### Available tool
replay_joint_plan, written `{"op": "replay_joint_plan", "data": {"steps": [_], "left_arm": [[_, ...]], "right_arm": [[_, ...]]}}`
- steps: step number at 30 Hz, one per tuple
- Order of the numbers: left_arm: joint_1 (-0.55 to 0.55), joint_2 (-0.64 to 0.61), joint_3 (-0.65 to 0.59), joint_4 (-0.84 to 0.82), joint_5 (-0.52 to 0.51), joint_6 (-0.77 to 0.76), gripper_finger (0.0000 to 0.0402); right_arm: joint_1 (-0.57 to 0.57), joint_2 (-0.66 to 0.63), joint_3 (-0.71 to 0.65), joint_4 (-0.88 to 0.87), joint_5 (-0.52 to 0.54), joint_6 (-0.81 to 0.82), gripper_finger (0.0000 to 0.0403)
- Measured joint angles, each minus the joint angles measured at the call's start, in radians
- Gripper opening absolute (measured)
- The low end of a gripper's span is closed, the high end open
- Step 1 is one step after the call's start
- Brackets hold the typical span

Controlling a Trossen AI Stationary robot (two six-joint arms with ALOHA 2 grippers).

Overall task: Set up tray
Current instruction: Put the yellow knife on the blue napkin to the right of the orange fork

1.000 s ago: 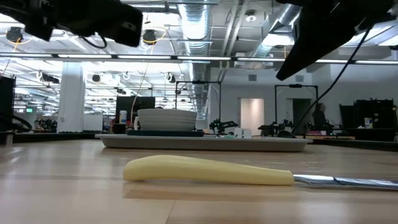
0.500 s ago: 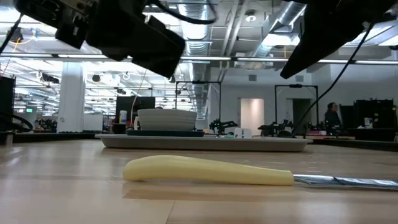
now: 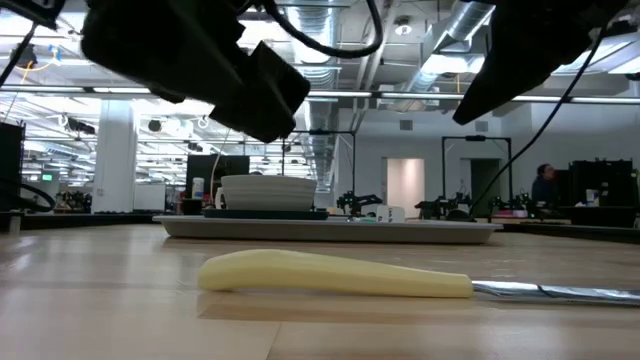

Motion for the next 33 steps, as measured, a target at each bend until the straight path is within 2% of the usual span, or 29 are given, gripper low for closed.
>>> {"op": "replay_joint_plan", "data": {"steps": [6,13,21,24,29,33], "left_arm": [[-0.042,0.0,0.0,-0.033,-0.148,-0.022,0.0191],[-0.071,0.0,0.0,-0.017,-0.31,-0.022,0.0199],[-0.067,0.022,0.023,0.036,-0.328,-0.108,0.0199],[-0.076,0.073,0.088,-0.027,-0.328,-0.12,0.0199],[-0.078,0.157,0.242,-0.286,-0.327,-0.15,0.0199],[-0.078,0.182,0.307,-0.389,-0.345,-0.175,0.0199]], "right_arm": [[0.0,0.0,0.0,-0.004,0.001,0.0,0.0],[-0.003,0.0,0.0,-0.005,0.002,-0.001,0.0],[-0.003,0.0,0.0,-0.005,0.002,-0.002,0.0],[-0.004,0.0,0.0,-0.01,0.002,-0.001,0.0],[-0.004,0.0,0.0,-0.02,0.002,-0.001,0.0],[-0.004,0.0,0.0,-0.02,0.002,0.0,0.0]]}}
